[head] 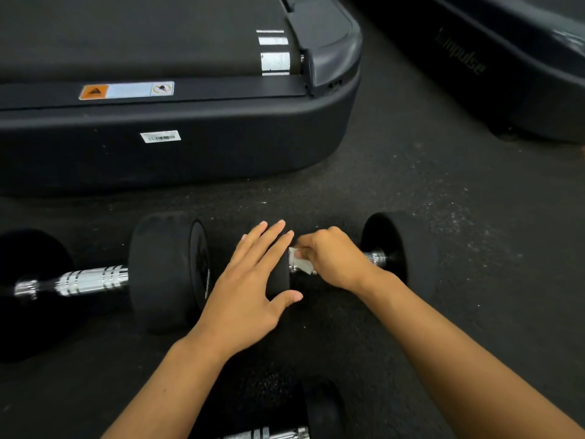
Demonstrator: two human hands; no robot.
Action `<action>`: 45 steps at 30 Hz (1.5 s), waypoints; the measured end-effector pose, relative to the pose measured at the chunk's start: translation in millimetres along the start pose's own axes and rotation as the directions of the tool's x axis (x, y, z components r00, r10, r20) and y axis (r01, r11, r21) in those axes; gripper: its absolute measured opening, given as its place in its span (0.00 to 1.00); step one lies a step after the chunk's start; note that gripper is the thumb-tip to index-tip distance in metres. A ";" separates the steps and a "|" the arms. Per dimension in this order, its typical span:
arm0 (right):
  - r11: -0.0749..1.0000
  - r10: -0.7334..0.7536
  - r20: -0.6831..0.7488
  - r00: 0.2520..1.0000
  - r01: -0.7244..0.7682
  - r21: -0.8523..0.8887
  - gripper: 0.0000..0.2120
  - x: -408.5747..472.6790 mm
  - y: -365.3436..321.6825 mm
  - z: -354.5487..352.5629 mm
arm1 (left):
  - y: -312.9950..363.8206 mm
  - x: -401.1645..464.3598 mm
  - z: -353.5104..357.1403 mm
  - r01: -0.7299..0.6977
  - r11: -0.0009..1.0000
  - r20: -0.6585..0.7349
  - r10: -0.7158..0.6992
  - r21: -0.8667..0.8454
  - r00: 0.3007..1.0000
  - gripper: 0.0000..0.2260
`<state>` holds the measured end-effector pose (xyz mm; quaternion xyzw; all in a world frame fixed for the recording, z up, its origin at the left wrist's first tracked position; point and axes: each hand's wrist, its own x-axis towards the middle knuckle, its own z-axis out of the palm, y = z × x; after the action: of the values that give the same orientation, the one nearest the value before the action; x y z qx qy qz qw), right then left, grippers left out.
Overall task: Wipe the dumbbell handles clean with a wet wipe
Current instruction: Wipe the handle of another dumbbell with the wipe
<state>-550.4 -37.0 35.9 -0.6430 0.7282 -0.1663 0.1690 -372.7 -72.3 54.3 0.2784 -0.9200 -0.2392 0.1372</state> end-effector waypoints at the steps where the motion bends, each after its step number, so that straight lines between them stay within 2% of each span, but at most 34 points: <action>1: 0.999 -0.032 -0.013 0.999 0.032 -0.009 0.07 -1.2 -2.9 2.7 | -0.3 0.5 0.2 0.001 1.000 -0.001 -0.001 0.003 1.000 0.37; 4: 0.996 -0.094 -0.011 0.996 0.094 -0.007 0.09 -15.1 -2.5 6.2 | -2.0 1.5 -0.5 0.001 1.000 0.006 -0.001 0.010 1.000 0.37; 7: 1.000 -0.028 -0.018 0.999 0.027 -0.011 0.07 -14.9 12.2 -4.5 | -1.3 -0.4 0.0 -0.001 1.000 0.009 0.001 0.006 1.000 0.37; 8: 1.000 -0.011 -0.019 1.000 0.011 -0.020 0.09 -12.6 11.3 -5.4 | -1.2 -0.3 0.5 -0.003 1.000 0.004 0.003 0.005 1.000 0.37; 12: 0.996 -0.065 0.000 0.998 0.065 -0.055 0.06 -19.0 6.5 2.9 | -2.4 1.1 -0.3 -0.004 1.000 0.001 0.004 0.014 1.000 0.37; 16: 1.000 0.014 0.008 1.000 -0.014 -0.025 0.09 -12.9 13.6 -6.4 | -1.1 -0.3 -1.1 -0.005 1.000 0.009 0.005 0.000 1.000 0.37; 20: 1.000 0.001 0.020 1.000 -0.001 -0.025 0.09 -12.9 5.2 -2.8 | -2.4 1.9 -0.6 -0.001 1.000 0.003 0.001 0.020 1.000 0.37; 23: 0.997 0.081 0.048 0.996 -0.081 -0.008 0.13 -9.5 13.0 -7.7 | -1.7 0.0 -0.8 -0.004 1.000 0.013 0.004 0.017 1.000 0.37; 29: 0.996 0.080 0.104 0.991 -0.084 0.029 0.10 -2.9 10.3 -8.9 | -2.6 0.1 0.6 -0.009 1.000 -0.008 0.009 0.018 1.000 0.37; 32: 0.994 0.107 0.102 0.989 -0.105 -0.029 0.08 2.7 13.6 -11.8 | -2.6 -0.9 1.4 -0.016 1.000 -0.014 0.016 0.001 1.000 0.37; 35: 0.997 -0.021 0.047 0.999 0.024 -0.073 0.06 -10.0 10.4 -1.6 | -3.4 0.1 1.2 -0.018 1.000 -0.013 0.018 0.001 1.000 0.37; 37: 0.986 -0.145 -0.024 0.989 0.143 -0.081 0.10 -29.8 18.1 2.5 | -4.2 -0.3 1.5 -0.018 1.000 -0.015 0.018 -0.004 1.000 0.37; 40: 0.977 -0.208 -0.176 0.962 0.195 -0.091 0.14 -41.3 30.2 8.8 | -4.1 -1.8 3.5 -0.023 1.000 -0.024 0.022 -0.013 0.999 0.37; 42: 0.963 -0.251 -0.254 0.934 0.215 -0.161 0.15 -38.4 21.6 23.7 | -4.8 -0.6 3.8 -0.028 1.000 -0.034 0.027 -0.010 0.999 0.36; 45: 0.907 -0.385 -0.248 0.889 0.314 -0.281 0.16 -46.1 19.9 44.0 | -6.5 1.1 3.2 -0.027 1.000 -0.038 0.027 -0.007 0.999 0.36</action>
<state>-542.4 10.0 -10.8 -0.7471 0.6310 -0.2025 -0.0520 -371.9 -76.6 48.3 0.2697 -0.9202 -0.2354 0.1586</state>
